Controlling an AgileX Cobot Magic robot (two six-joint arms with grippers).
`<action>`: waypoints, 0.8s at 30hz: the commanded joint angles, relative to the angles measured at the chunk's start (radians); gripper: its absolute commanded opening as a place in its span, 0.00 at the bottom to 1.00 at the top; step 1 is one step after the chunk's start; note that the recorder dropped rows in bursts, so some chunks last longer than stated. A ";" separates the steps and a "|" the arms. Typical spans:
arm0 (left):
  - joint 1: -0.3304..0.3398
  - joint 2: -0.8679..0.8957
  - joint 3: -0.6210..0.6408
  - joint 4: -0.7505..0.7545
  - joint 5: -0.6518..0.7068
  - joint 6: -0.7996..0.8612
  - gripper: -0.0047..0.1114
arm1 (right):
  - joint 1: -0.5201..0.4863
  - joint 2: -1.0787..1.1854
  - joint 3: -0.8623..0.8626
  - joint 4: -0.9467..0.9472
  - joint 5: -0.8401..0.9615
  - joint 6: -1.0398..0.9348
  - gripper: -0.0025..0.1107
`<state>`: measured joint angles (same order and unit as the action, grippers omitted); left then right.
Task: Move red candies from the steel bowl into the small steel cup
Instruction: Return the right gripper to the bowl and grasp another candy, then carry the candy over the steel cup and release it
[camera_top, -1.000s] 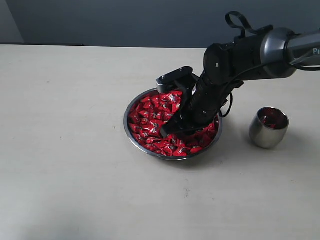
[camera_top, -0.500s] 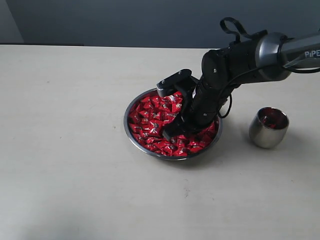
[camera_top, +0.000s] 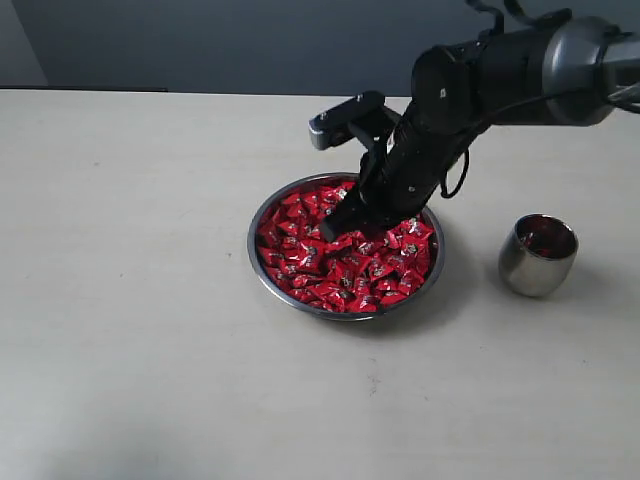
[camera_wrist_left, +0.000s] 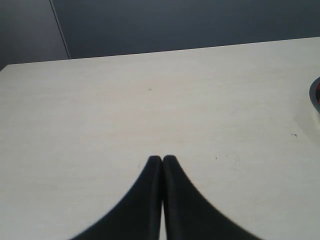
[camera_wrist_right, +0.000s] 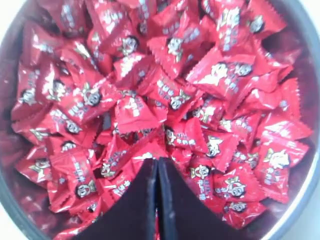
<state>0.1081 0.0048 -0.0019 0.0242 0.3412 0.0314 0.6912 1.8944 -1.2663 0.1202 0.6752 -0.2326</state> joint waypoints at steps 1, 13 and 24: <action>0.000 -0.005 0.002 0.003 -0.007 -0.002 0.04 | -0.005 -0.052 -0.015 -0.046 0.016 0.060 0.01; 0.000 -0.005 0.002 0.003 -0.007 -0.002 0.04 | -0.067 -0.160 -0.015 -0.415 0.090 0.421 0.01; 0.000 -0.005 0.002 0.003 -0.007 -0.002 0.04 | -0.358 -0.330 0.152 -0.301 0.062 0.428 0.01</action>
<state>0.1081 0.0048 -0.0019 0.0242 0.3426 0.0314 0.3959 1.6153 -1.1691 -0.2357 0.7565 0.2093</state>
